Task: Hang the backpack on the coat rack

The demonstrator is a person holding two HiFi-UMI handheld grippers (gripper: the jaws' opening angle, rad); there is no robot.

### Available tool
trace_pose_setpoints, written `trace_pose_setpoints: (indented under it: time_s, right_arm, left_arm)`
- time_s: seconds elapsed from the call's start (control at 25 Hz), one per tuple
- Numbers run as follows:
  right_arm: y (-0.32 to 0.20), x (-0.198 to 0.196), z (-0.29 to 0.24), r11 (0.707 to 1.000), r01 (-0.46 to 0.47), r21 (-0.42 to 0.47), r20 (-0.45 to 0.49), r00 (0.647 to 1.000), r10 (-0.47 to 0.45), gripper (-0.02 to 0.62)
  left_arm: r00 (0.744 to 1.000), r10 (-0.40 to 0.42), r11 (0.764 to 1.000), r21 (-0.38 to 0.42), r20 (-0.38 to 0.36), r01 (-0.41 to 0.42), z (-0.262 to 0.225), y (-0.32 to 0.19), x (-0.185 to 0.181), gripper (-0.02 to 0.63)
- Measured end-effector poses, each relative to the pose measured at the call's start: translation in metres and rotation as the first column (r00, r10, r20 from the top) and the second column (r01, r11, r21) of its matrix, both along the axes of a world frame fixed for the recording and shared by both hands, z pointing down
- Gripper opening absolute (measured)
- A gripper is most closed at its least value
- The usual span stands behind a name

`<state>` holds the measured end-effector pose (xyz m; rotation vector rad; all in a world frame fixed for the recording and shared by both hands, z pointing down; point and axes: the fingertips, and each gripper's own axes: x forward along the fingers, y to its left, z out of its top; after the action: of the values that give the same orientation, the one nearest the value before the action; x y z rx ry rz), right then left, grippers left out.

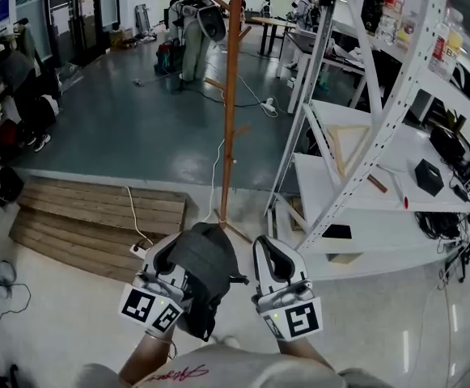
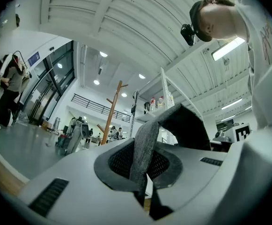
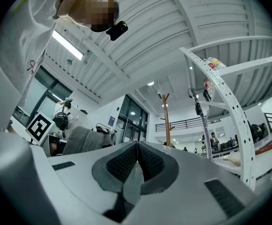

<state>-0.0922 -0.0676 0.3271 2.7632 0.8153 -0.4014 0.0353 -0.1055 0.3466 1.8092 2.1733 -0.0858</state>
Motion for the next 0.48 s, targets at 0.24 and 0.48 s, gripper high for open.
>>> trace_pose_setpoints:
  time_s: [0.24, 0.48]
  right_arm:
    - [0.0024, -0.0054, -0.0059, 0.999, 0.005, -0.045, -0.016, 1.000, -0.006, 0.023]
    - [0.0052, -0.0095, -0.0068, 0.998, 0.031, -0.059, -0.023, 0.999, -0.032, 0.023]
  left_arm:
    - [1.000, -0.003, 1.000, -0.001, -0.007, 0.003, -0.0028, 0.0028, -0.0044, 0.034]
    - [1.000, -0.024, 1.000, -0.002, -0.009, 0.024, -0.0034, 0.0053, -0.0074, 0.034]
